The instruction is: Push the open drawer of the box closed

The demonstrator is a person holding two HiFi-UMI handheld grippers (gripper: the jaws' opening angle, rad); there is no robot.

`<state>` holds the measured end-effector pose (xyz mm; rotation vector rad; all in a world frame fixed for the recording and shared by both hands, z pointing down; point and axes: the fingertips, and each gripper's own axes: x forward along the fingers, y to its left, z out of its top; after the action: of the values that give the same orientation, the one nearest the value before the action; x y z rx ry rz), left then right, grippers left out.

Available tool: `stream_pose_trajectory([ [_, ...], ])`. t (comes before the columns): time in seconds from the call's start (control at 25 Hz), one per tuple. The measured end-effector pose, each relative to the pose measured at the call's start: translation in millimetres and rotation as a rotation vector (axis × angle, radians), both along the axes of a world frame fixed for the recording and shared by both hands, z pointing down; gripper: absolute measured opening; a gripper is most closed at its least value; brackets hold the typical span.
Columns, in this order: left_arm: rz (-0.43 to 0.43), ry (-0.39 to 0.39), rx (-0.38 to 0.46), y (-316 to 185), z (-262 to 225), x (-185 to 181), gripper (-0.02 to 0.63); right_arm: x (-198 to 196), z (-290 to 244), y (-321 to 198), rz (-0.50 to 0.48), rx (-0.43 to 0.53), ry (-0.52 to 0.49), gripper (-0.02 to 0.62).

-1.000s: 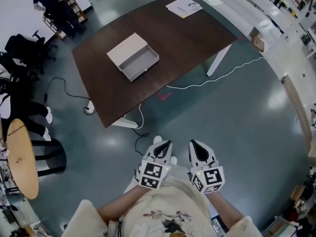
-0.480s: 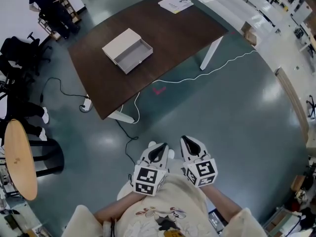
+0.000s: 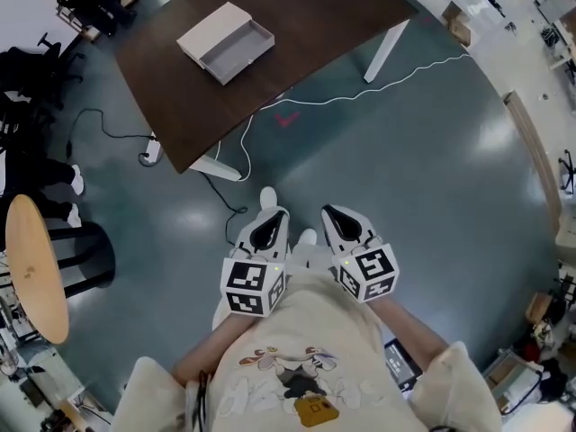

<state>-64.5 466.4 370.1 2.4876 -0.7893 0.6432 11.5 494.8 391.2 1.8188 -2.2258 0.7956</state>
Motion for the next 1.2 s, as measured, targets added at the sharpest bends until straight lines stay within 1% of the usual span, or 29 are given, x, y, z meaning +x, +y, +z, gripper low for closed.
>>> stream_pose_trajectory([
  [0.08, 0.008, -0.005, -0.004, -8.1, 3.3, 4.9, 0.006, -1.3, 8.8, -7.6, -0.023, -0.031, -0.002, 0.008],
  [0.16, 0.007, -0.008, -0.009, -20.9, 5.7, 9.2, 0.006, -1.9, 17.4, -19.5, -0.045, -0.064, -0.028, 0.008],
  [0.24, -0.002, -0.005, -0.010, -41.6, 8.9, 9.0, 0.006, -4.0, 22.2, -38.5, -0.056, -0.072, -0.043, 0.008],
  [0.36, -0.031, 0.023, -0.039, -94.7, 19.8, 1.0, 0.006, -10.7, 31.9, -83.0, -0.068, -0.088, -0.023, 0.008],
  [0.48, -0.015, 0.042, -0.078, -161.4, 31.0, 0.7, 0.006, -10.0, 41.3, -137.2, -0.067, -0.137, -0.006, 0.008],
  [0.6, 0.056, 0.007, -0.080, -217.6, 33.9, 9.4, 0.005, 1.5, 38.4, -185.2, -0.025, -0.163, -0.029, 0.008],
  [0.68, 0.117, -0.018, -0.088, -245.6, 37.1, 16.2, 0.005, 10.4, 35.6, -213.5, 0.014, -0.170, -0.030, 0.008],
  [0.76, 0.159, -0.034, -0.100, -269.5, 41.6, 21.0, 0.006, 17.1, 34.5, -240.8, 0.044, -0.175, -0.032, 0.008],
  [0.96, 0.239, -0.077, -0.091, -318.9, 48.5, 35.2, 0.006, 27.1, 38.2, -292.5, 0.086, -0.213, -0.041, 0.008],
  [1.08, 0.298, -0.107, -0.057, -344.1, 52.2, 43.4, 0.006, 28.4, 39.0, -317.6, 0.090, -0.234, -0.041, 0.008],
  [1.2, 0.345, -0.118, -0.035, -365.5, 53.9, 50.5, 0.006, 31.5, 41.0, -338.9, 0.097, -0.251, -0.032, 0.008],
])
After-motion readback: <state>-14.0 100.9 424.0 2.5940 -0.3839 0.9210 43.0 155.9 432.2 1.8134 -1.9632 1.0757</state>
